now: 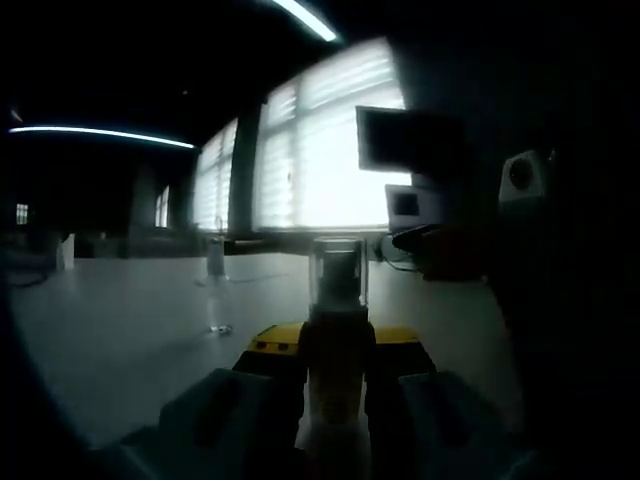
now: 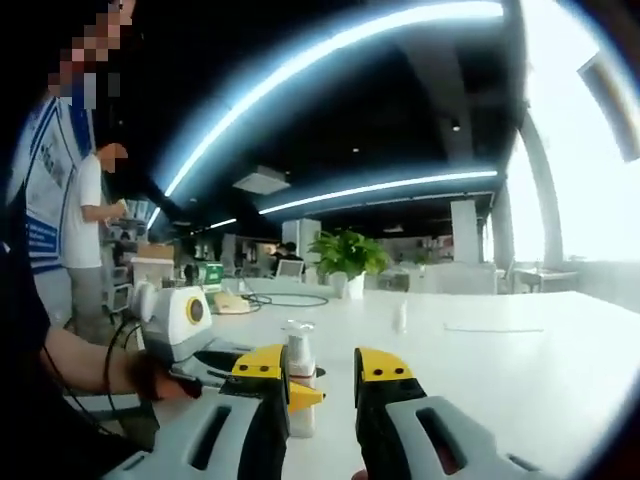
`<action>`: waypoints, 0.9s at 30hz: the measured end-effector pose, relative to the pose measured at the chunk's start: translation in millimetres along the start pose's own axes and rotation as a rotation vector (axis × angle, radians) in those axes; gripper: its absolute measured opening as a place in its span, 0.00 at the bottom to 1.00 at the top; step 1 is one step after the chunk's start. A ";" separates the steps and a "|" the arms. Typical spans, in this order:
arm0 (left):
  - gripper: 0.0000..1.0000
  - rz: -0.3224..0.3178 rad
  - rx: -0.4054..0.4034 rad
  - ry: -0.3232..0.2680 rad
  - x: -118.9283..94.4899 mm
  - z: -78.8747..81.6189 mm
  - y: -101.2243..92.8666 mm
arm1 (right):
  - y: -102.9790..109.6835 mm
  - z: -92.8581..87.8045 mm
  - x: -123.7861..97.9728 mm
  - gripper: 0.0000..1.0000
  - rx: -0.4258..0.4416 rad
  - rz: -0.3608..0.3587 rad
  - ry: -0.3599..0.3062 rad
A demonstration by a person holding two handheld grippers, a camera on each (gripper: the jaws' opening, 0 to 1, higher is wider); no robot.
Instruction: Clamp pump bottle remove cover press pump head put on cover
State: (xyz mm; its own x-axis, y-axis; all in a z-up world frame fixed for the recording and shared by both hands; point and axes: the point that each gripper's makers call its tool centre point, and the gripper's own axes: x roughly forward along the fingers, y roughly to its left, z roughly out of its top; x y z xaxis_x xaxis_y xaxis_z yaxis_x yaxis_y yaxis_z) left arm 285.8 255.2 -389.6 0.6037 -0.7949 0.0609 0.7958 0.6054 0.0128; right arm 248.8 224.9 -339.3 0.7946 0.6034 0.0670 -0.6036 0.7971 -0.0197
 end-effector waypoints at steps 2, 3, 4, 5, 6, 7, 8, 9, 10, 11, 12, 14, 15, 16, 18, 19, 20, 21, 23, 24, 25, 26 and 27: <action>0.13 0.000 -0.001 0.000 0.1 -0.1 -0.1 | 4.0 -0.2 4.8 0.20 -0.011 0.012 0.006; 0.13 0.000 -0.002 0.000 0.1 -0.1 -0.1 | 4.9 -0.4 7.6 0.20 -0.012 0.016 0.012; 0.13 0.000 -0.002 0.000 0.1 -0.2 0.0 | 5.8 -0.7 10.1 0.20 -0.012 0.020 0.017; 0.13 0.000 -0.002 -0.001 0.1 -0.1 -0.1 | 7.8 -0.6 12.2 0.20 -0.013 0.024 0.020; 0.13 -0.001 -0.001 -0.001 0.1 -0.2 0.1 | 8.7 -1.0 15.0 0.20 -0.014 0.026 0.027; 0.13 -0.001 0.000 -0.001 0.1 -0.3 0.2 | 9.4 -1.1 16.9 0.20 -0.013 0.027 0.030; 0.13 -0.001 0.000 -0.001 0.1 -0.3 0.2 | 10.6 -1.3 18.3 0.20 -0.011 0.028 0.034; 0.13 0.000 -0.001 -0.001 0.1 -0.3 0.3 | 12.1 -1.5 19.6 0.20 -0.010 0.030 0.037; 0.13 0.000 -0.001 -0.001 0.1 -0.4 0.5 | 12.6 -2.1 20.4 0.20 -0.012 0.030 0.040; 0.13 0.000 -0.002 -0.001 0.1 -0.4 0.7 | 13.2 -2.5 21.3 0.20 -0.015 0.031 0.042; 0.13 0.000 -0.002 -0.001 0.2 -0.5 1.3 | 14.1 -2.9 21.7 0.20 -0.014 0.034 0.044; 0.13 0.002 -0.004 0.000 0.3 -0.6 1.8 | 16.2 -4.3 22.8 0.20 -0.015 0.037 0.048; 0.13 0.002 -0.005 0.000 0.3 -0.6 2.0 | 14.6 -5.4 23.1 0.20 -0.016 0.035 0.052; 0.13 0.002 -0.005 0.000 0.3 -0.9 1.9 | 13.4 -5.4 24.0 0.20 -0.011 0.031 0.050; 0.13 0.001 -0.004 0.000 0.3 -0.9 2.0 | 13.0 -5.2 26.5 0.19 -0.004 0.026 0.048; 0.13 0.002 -0.003 0.000 0.3 -0.9 2.0 | 14.4 -5.1 28.2 0.19 -0.006 0.025 0.048; 0.13 0.001 -0.003 -0.001 0.2 -0.9 2.1 | 16.1 -5.2 29.8 0.19 -0.011 0.026 0.048; 0.13 0.002 -0.003 -0.001 0.1 -1.0 2.3 | 17.5 -5.4 31.2 0.19 -0.016 0.026 0.048; 0.13 0.002 -0.004 -0.001 0.0 -1.0 2.7 | 19.7 -5.8 33.6 0.19 -0.021 0.025 0.048; 0.13 0.002 -0.004 -0.001 0.1 -1.1 2.8 | 20.5 -7.2 35.2 0.19 -0.021 0.022 0.053; 0.13 0.003 -0.003 -0.001 0.0 -1.0 2.9 | 20.3 -8.1 35.8 0.18 -0.024 0.016 0.056; 0.13 0.003 -0.003 0.000 0.0 -1.0 3.0 | 19.2 -9.2 36.6 0.17 -0.028 0.008 0.059; 0.13 0.004 -0.004 0.000 -0.1 -1.0 3.3 | 18.0 -10.5 37.4 0.16 -0.031 0.001 0.064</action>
State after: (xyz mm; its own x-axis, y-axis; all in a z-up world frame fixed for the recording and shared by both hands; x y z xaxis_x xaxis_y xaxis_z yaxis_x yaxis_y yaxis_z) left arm 288.4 257.2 -390.6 0.6066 -0.7926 0.0610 0.7938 0.6082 0.0086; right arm 268.3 262.1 -347.6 0.7971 0.6039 0.0030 -0.6030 0.7961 -0.0507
